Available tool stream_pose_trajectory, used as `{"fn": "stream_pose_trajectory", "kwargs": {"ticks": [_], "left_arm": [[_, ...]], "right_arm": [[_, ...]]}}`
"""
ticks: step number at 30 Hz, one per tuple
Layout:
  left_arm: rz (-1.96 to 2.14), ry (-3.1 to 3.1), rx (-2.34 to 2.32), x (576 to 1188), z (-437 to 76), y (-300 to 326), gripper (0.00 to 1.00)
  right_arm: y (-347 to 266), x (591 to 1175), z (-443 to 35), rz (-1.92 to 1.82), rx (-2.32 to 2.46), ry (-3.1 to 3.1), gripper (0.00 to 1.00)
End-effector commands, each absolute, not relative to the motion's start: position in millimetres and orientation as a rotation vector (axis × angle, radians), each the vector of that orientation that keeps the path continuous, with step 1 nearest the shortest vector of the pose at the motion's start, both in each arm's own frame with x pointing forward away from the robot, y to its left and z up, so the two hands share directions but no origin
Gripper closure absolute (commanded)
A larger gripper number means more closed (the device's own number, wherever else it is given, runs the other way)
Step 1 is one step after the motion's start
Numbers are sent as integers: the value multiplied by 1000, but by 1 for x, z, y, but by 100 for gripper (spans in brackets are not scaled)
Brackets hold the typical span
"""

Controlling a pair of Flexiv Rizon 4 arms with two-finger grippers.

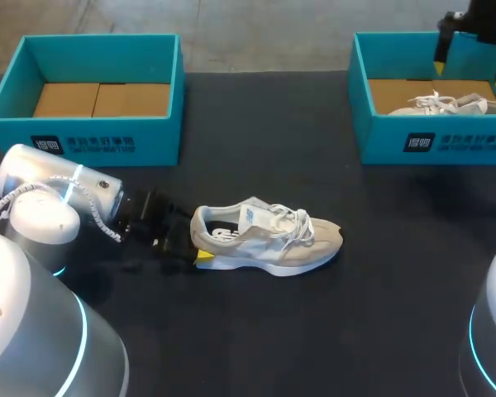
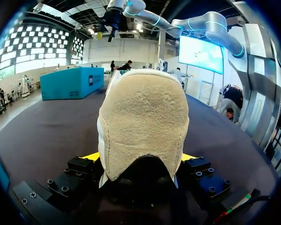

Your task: Take the shoe out of the shoebox, open the shoe tongue, remove and reinsert the insole, then place the shoe into the shoebox

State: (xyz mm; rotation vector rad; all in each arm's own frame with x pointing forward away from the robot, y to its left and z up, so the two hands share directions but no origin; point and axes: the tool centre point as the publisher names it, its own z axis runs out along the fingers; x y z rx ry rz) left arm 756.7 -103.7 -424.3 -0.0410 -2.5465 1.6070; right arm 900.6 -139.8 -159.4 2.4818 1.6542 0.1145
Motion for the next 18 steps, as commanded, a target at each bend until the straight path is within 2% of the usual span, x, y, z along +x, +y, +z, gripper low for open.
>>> {"fn": "stream_pose_trajectory", "kwargs": {"ticks": [1,18], "left_arm": [[1604,-2547,-42,757,-427,-105,100],[1604,-2547,-42,757,-427,-105,100]], "right_arm": [[-121,894,-162,114,2478,1655,0],[-26,874,-181,29,2415,1828,0]]}}
